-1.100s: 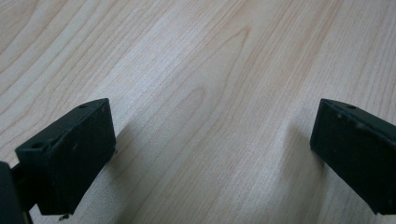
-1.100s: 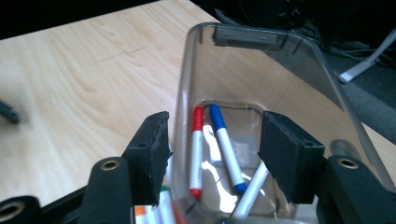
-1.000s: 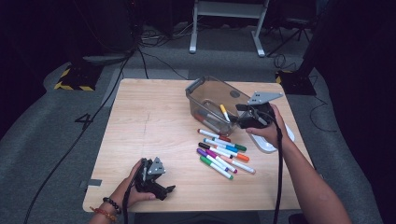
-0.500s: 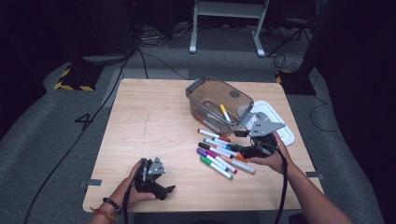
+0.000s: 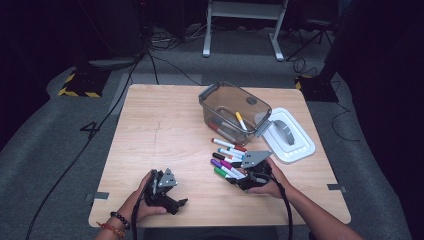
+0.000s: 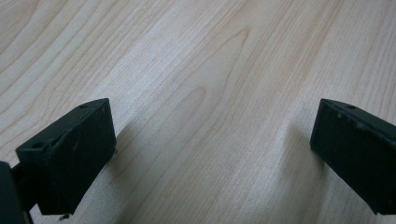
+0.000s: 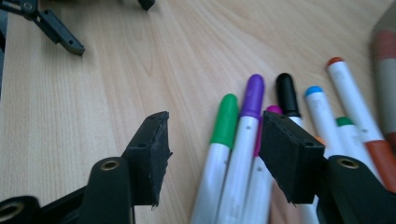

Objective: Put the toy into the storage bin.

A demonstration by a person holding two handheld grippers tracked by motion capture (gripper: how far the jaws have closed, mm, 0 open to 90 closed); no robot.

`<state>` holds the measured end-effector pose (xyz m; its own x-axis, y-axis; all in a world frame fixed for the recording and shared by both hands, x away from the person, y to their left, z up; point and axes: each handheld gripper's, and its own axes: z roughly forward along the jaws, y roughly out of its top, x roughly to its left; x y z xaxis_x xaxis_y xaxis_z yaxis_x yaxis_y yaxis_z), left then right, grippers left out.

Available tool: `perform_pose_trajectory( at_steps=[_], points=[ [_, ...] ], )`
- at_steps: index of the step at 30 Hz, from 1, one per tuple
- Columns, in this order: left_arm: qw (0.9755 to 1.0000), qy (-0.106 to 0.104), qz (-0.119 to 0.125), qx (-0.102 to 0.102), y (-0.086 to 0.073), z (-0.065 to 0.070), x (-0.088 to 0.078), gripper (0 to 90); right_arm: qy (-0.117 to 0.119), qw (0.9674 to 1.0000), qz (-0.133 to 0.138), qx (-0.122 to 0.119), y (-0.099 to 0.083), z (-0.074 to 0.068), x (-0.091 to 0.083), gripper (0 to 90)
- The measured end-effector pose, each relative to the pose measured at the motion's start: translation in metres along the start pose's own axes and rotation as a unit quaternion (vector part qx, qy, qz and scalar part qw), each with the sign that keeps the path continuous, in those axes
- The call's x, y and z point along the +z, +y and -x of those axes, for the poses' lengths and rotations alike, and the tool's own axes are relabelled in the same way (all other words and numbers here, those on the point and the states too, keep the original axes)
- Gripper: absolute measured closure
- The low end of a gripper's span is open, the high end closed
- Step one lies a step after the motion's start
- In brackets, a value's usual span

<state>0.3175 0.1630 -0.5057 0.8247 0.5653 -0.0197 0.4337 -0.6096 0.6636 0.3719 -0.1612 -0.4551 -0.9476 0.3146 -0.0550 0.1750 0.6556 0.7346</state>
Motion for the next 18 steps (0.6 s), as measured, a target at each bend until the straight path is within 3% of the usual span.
perform_pose_trajectory(
  at_steps=[11, 16, 18],
  points=[
    [1.0000, 0.000, 0.000, 0.000, 0.000, 0.000, 0.000, 0.5, 0.025, 0.9991, -0.030, -0.014, -0.002, -0.009, 0.029, 42.3],
    [1.0000, 0.000, 0.000, 0.000, 0.000, 0.000, 0.000, 0.4, 0.024, 0.9987, -0.037, -0.026, -0.002, -0.011, 0.033, 42.0],
    [1.0000, 0.000, 0.000, 0.000, 0.000, 0.000, 0.000, 0.4, 0.017, 0.9991, -0.037, -0.016, -0.003, -0.010, 0.032, 41.9]
  ],
)
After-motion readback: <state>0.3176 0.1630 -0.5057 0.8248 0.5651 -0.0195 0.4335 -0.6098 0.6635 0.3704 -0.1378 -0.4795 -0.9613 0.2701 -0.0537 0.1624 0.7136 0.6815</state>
